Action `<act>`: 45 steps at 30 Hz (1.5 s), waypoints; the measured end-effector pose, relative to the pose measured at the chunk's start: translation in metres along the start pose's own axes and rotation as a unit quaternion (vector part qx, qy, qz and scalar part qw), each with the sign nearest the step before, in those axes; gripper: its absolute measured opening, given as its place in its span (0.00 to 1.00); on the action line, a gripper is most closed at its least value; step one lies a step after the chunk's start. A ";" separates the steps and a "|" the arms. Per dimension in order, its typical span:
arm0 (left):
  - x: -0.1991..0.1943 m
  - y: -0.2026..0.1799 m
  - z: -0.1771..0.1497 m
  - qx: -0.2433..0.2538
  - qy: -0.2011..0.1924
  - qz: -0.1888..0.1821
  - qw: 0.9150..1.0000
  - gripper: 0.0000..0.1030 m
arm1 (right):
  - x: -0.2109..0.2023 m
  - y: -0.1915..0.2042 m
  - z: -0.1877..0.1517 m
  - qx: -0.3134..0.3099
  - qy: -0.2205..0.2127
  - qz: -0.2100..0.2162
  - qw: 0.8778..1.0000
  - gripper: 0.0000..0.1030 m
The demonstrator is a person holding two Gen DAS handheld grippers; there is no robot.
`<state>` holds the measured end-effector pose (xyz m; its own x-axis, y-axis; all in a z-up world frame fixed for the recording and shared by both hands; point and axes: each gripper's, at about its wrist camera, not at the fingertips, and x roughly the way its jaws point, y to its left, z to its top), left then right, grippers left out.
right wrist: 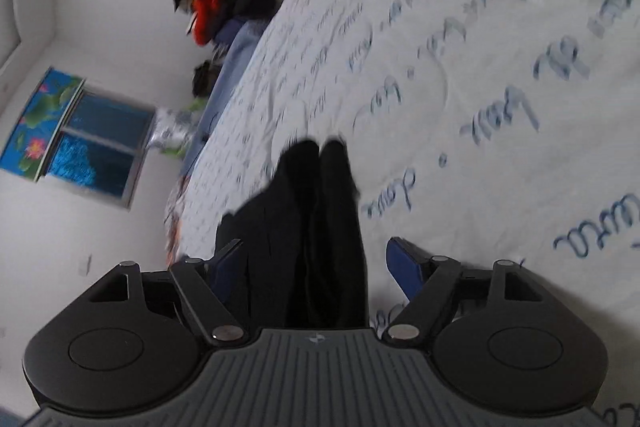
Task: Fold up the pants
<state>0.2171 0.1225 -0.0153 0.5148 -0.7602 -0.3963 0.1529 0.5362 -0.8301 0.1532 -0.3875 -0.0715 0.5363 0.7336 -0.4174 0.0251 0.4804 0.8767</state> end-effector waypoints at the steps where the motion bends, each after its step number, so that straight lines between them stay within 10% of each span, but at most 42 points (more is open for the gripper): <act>1: -0.001 0.000 -0.005 -0.010 0.007 -0.002 1.000 0.99 | 0.005 0.002 0.001 -0.011 0.014 0.006 1.000 0.75; 12: -0.016 0.031 -0.011 -0.149 0.041 -0.056 0.986 0.97 | 0.043 0.030 0.008 -0.067 0.092 0.045 0.992 0.94; 17: 0.005 0.005 -0.016 -0.121 0.023 0.013 0.992 0.93 | 0.047 0.030 0.009 -0.064 0.086 0.059 0.992 0.95; 18: 0.011 -0.004 -0.016 -0.100 0.025 0.048 0.994 0.71 | 0.045 0.030 0.008 -0.056 0.082 0.061 0.993 0.94; 20: 0.019 -0.015 -0.016 -0.051 0.036 0.128 0.990 0.25 | 0.050 0.033 0.006 -0.057 0.070 0.061 0.994 0.57; 21: 0.017 -0.014 -0.016 -0.034 0.039 0.131 0.990 0.23 | 0.053 0.035 0.003 -0.068 0.080 0.040 0.994 0.20; 26: 0.000 -0.033 -0.013 0.008 0.027 0.130 0.991 0.16 | 0.057 0.041 -0.007 -0.099 0.076 0.015 0.992 0.20; 32: -0.044 -0.053 -0.014 0.059 -0.003 0.129 0.990 0.16 | 0.061 0.083 -0.019 -0.146 0.095 0.066 0.983 0.20; 35: -0.039 0.001 -0.023 -0.014 0.041 0.151 0.988 0.30 | 0.087 0.073 -0.024 -0.143 0.135 0.025 0.980 0.23; 37: -0.046 0.032 -0.031 -0.066 0.022 0.100 0.993 0.29 | 0.098 0.046 -0.020 -0.094 0.147 0.031 0.984 0.24; 40: -0.068 0.033 -0.032 -0.085 -0.003 0.086 0.993 0.38 | 0.085 0.030 -0.012 -0.033 0.123 0.059 0.990 0.29; 45: -0.111 -0.029 -0.036 0.036 -0.112 0.169 0.979 0.47 | 0.032 0.049 -0.013 -0.067 0.005 -0.001 0.998 0.33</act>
<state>0.1246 0.1784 0.0386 0.7166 -0.4406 -0.5408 -0.0032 0.7732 -0.6342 0.1606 -0.3343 -0.0449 0.5280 0.7366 -0.4226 -0.0870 0.5420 0.8359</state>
